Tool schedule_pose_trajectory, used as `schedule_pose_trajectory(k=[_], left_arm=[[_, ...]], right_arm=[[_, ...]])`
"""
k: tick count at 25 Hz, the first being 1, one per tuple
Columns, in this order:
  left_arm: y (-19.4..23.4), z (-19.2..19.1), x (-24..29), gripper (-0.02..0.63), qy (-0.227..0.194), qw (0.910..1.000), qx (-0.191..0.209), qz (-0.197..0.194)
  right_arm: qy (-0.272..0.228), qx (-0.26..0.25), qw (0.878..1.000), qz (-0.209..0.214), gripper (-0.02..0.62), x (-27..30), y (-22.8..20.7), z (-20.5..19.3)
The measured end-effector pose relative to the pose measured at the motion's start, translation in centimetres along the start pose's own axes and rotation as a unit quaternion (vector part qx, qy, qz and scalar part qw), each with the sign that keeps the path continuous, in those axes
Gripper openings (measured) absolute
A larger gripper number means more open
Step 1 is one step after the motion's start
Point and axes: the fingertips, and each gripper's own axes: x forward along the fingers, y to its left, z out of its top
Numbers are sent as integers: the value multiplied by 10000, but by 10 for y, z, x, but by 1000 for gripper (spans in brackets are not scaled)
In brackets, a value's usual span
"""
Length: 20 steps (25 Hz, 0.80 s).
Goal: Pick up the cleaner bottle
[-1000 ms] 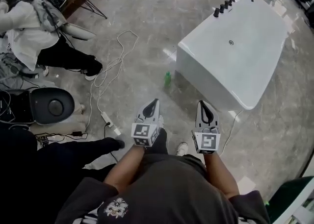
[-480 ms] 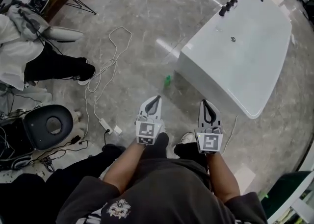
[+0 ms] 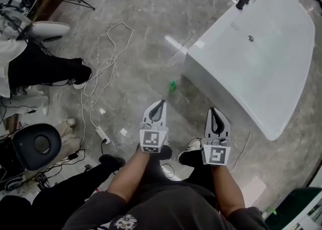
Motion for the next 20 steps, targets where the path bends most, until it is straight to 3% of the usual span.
schedule_pose_trajectory(k=[4,9,15,20], left_arm=[[7,-84,49,8,-106,9999,12,90],[20,-173,93,8,-203,9996,35,197],[27,-267,130,8,-296,9990,22,329],[29,-313,148,8,-342,9987,84,376]], right_arm=[[41,-61,10000,30,17,27,-5,-96],[-18,-102,9999,-22,17,61,-3,-189],[-211,-98,9997,14,17,86,1,-284],[-341,-34,9994,56,18,91,4,-331]])
